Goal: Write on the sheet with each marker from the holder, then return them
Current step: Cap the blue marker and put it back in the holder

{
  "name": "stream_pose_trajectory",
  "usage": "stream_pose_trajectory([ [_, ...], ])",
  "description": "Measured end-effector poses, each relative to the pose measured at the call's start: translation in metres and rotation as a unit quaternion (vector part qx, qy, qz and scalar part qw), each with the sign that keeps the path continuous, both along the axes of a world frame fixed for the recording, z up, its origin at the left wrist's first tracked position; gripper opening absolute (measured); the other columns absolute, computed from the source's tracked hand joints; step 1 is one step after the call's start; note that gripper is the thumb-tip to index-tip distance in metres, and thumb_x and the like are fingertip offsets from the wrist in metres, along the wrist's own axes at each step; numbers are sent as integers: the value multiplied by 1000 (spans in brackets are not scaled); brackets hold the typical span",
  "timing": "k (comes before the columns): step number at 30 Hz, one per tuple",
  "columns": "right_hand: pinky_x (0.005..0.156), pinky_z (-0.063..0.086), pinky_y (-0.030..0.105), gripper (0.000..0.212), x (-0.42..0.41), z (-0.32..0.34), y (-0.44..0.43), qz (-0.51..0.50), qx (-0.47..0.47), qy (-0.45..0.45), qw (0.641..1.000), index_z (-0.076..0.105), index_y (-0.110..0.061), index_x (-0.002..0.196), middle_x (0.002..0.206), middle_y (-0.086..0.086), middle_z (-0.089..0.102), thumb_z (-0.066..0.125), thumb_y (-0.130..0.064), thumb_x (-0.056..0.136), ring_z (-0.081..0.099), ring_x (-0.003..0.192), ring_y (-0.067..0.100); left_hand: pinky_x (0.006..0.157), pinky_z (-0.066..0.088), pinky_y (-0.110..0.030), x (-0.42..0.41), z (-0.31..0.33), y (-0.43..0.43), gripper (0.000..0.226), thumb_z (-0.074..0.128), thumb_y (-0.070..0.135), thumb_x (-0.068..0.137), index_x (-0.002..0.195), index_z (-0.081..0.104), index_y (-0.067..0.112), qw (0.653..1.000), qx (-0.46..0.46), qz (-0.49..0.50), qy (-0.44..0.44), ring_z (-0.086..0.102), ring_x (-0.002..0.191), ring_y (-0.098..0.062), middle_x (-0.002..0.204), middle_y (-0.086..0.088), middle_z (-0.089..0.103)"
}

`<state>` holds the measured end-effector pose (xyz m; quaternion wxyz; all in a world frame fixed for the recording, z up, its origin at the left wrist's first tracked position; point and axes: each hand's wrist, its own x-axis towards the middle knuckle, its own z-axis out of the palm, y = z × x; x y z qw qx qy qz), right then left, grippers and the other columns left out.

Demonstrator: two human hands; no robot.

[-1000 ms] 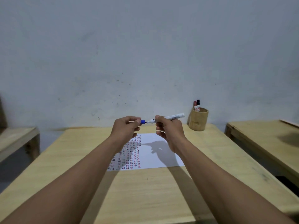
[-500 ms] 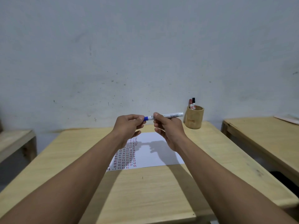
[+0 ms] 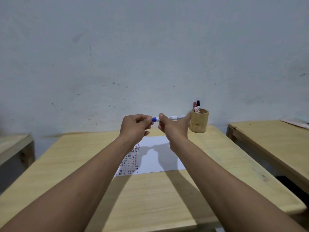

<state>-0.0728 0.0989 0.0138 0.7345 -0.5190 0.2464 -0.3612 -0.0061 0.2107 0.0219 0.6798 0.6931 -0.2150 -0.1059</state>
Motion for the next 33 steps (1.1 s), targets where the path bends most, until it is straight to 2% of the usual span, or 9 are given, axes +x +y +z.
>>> stream_pose_trajectory([
  [4,73,64,38,25,-9,5,-6,23,-175,86,981,59,-12,121,95,11,66,57,-24,100,65,68,17,79,62,-38,1,9,-7,13,69,21,94,98,77,12,997,28,16,-63,72,86,-21,90,-8,76],
  [9,73,62,48,16,-18,7,-23,27,-360,181,915,60,-22,108,85,7,70,53,-19,94,72,77,30,85,58,-40,-1,22,-22,11,70,27,91,86,79,24,983,64,56,-162,68,84,-16,81,4,73],
  [12,62,56,40,17,-21,8,-38,14,-423,209,882,68,-22,108,76,1,68,55,-27,98,68,71,25,78,52,-30,-5,26,-38,12,68,26,92,87,79,23,981,61,45,-180,66,79,-8,78,10,72],
  [14,51,39,32,18,-21,7,-49,7,-458,230,859,70,-25,108,63,-8,56,55,-31,100,56,59,14,76,46,-25,-7,28,-51,15,66,28,94,84,76,26,978,58,40,-194,66,81,-5,78,15,72],
  [16,51,32,31,20,-21,6,-61,-1,-475,240,847,71,-23,108,64,-8,51,56,-31,100,48,55,12,78,48,-26,-7,29,-66,18,63,29,95,81,73,32,979,49,32,-196,67,84,-8,83,15,73],
  [19,65,46,36,22,-21,9,-83,-21,-468,237,851,74,-13,105,88,6,64,57,-26,100,60,72,23,86,56,-37,-5,25,-89,19,56,34,97,88,73,34,985,28,15,-169,70,90,-16,90,10,75],
  [23,64,39,34,28,-26,15,-119,-45,-461,242,852,61,-13,76,67,1,55,55,-21,102,58,83,27,92,56,-42,-1,7,-121,22,52,31,100,104,72,24,988,48,3,-147,71,92,-14,96,7,75],
  [28,59,43,24,18,-26,27,-168,-96,-440,225,864,68,-11,103,87,-2,66,55,-22,102,60,74,14,88,49,-29,4,-24,-166,27,56,28,99,122,68,19,980,118,-5,-158,65,97,-18,104,4,69],
  [33,47,37,11,15,-17,40,-209,-148,-412,183,880,64,-16,114,88,-9,62,53,-20,104,52,64,-4,101,48,-37,6,-50,-213,68,70,40,90,148,43,16,974,162,-46,-150,59,121,-23,134,-8,60],
])
